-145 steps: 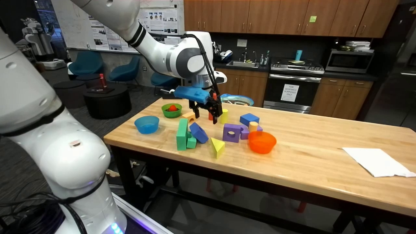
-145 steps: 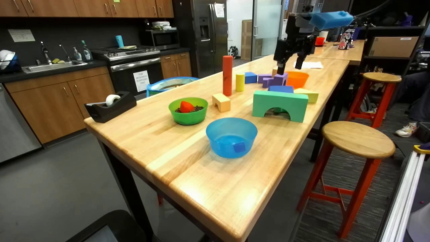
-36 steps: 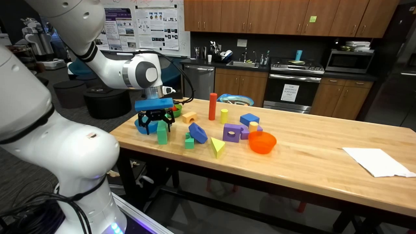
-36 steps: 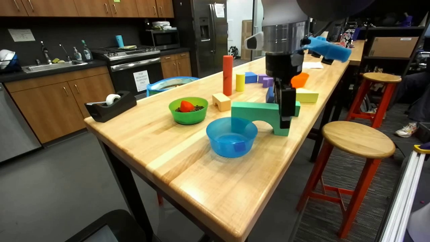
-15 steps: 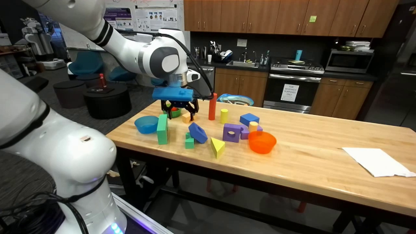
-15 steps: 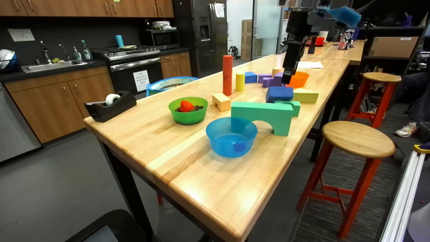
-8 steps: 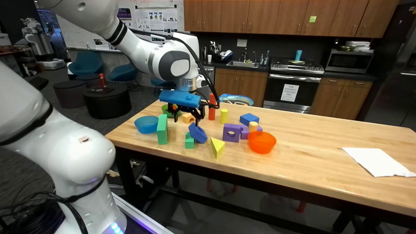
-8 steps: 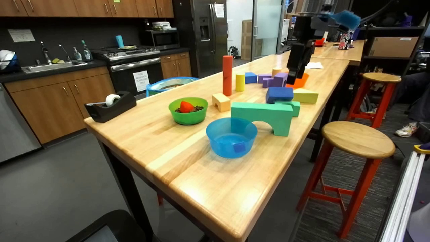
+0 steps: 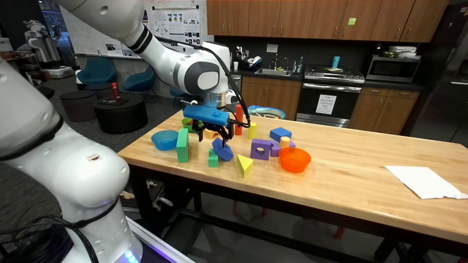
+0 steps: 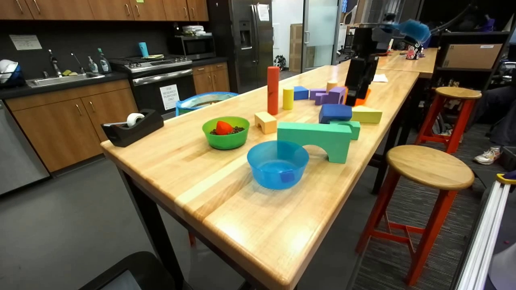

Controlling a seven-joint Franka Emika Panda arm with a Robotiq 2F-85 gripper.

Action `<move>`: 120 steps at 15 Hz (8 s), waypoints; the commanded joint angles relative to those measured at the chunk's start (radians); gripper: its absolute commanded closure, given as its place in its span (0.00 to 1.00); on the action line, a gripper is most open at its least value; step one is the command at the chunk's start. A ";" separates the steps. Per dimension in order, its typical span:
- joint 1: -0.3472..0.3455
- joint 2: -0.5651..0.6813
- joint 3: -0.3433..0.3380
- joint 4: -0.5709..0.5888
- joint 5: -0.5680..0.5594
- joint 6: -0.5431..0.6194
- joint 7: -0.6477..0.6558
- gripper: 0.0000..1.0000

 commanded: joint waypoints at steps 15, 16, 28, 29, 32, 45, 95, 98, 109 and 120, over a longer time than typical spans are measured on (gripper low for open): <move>-0.025 0.126 0.009 0.011 0.014 0.023 -0.064 0.00; -0.025 0.135 0.012 0.009 0.010 0.030 -0.064 0.00; -0.033 0.207 0.045 0.006 -0.009 0.119 -0.050 0.19; -0.033 0.209 0.046 0.006 -0.009 0.123 -0.051 0.26; -0.035 0.214 0.048 0.006 -0.010 0.130 -0.052 0.48; -0.036 0.198 0.058 -0.009 -0.032 0.111 -0.051 0.84; -0.150 0.166 0.077 0.025 -0.269 0.010 0.050 0.84; -0.128 0.214 0.095 0.069 -0.253 0.006 0.073 0.84; -0.076 0.306 0.146 0.186 -0.185 0.004 0.131 0.84; -0.142 0.207 0.066 0.095 -0.178 0.003 0.041 0.84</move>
